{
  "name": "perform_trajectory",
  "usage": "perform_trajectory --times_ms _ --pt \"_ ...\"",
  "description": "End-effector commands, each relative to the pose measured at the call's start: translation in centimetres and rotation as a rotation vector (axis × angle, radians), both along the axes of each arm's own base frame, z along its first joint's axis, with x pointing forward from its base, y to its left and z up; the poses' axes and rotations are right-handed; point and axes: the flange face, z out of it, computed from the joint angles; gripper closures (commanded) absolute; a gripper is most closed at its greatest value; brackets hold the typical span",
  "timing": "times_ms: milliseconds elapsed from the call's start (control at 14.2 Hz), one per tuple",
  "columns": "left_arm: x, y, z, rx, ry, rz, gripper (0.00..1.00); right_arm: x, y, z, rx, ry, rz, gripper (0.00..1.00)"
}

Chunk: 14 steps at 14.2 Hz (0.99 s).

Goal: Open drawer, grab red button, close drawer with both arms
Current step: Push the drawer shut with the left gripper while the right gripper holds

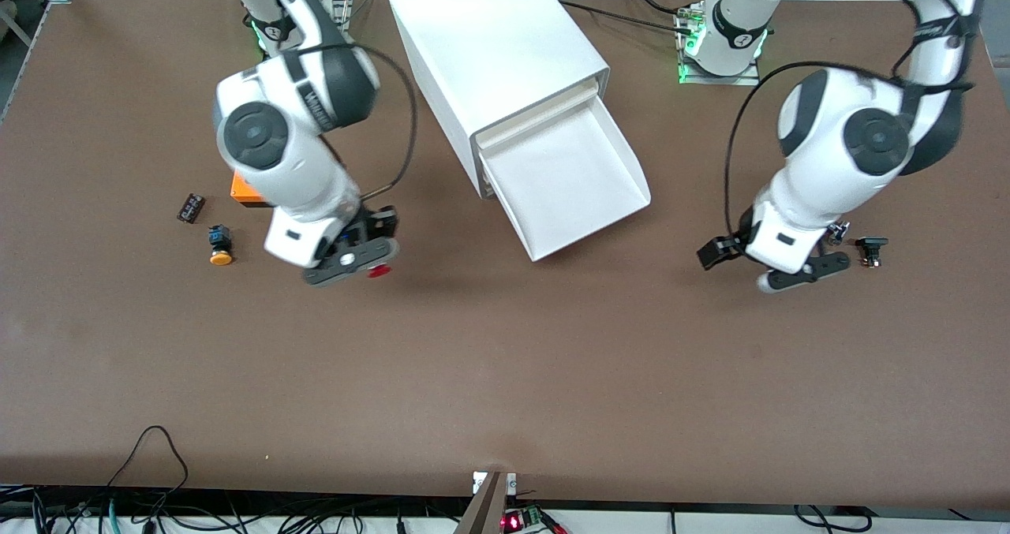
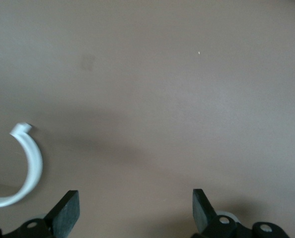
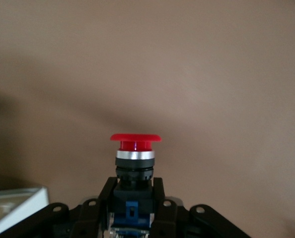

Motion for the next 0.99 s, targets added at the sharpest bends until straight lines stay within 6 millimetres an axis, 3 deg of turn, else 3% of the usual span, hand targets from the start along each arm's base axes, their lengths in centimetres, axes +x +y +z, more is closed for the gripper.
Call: perform_trajectory --times_ms 0,282,564,775,916 --pt "-0.8 -3.8 -3.5 -0.024 0.014 0.083 0.00 -1.0 -5.7 -2.4 -0.034 0.086 -0.113 0.74" --pt "-4.2 -9.2 -6.7 -0.050 0.014 0.150 0.00 -1.7 -12.0 -7.7 -0.090 0.161 -0.212 0.73" --pt "-6.4 -10.4 -8.9 -0.052 0.029 0.161 0.00 -3.0 -14.9 -12.8 -0.097 0.123 -0.227 0.72" --pt "-7.3 -10.5 -9.9 -0.058 0.027 0.162 0.00 -4.2 -16.6 -15.1 -0.086 0.095 -0.245 0.72" --pt "-8.7 -12.0 -10.3 -0.058 0.048 0.172 0.00 -4.8 -17.5 -16.3 -0.068 0.048 -0.253 0.72"
